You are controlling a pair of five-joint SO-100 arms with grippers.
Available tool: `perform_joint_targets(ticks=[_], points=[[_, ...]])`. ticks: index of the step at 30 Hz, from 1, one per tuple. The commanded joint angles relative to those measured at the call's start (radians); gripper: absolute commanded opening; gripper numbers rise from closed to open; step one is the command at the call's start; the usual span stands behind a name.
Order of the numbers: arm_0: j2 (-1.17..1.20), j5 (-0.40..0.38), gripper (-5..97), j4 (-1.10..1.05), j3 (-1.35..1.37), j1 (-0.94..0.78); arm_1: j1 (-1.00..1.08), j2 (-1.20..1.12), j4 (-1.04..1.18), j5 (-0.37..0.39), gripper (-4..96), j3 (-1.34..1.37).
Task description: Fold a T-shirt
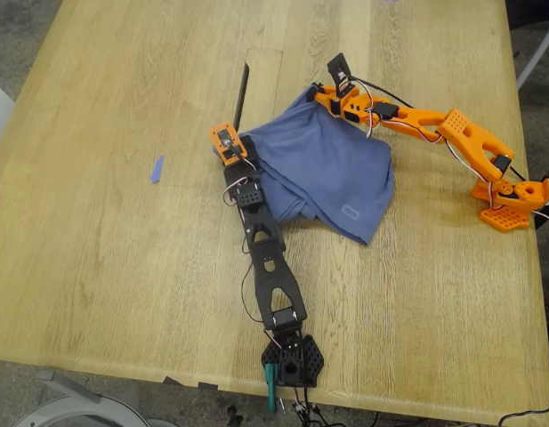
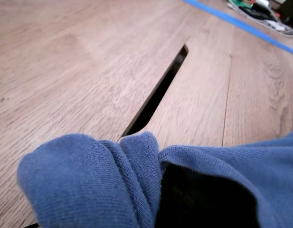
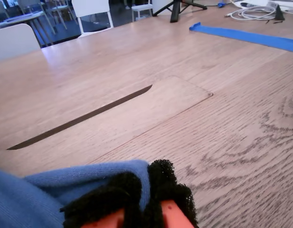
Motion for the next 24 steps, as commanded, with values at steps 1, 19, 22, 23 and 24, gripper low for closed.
perform_joint_targets(ticks=[1, 19, 22, 23, 24], points=[[-0.091, 0.014, 0, 0.305, -0.612, -0.095, 0.035, 0.017, 0.031, -0.002, 0.1, -0.120], [0.307, 0.025, 0, 1.085, -0.658, -0.020, 0.000, 0.298, 0.716, -0.011, 0.1, -0.324], [0.373, 0.025, 0, 1.193, -0.657, 0.002, -0.005, 0.371, 0.857, -0.014, 0.1, -0.322], [0.394, 0.025, 0, 1.230, -0.657, 0.008, -0.006, 0.394, 0.905, -0.014, 0.1, -0.322], [0.416, 0.025, 0, 1.270, -0.657, 0.017, -0.009, 0.416, 0.960, -0.014, 0.1, -0.322]])
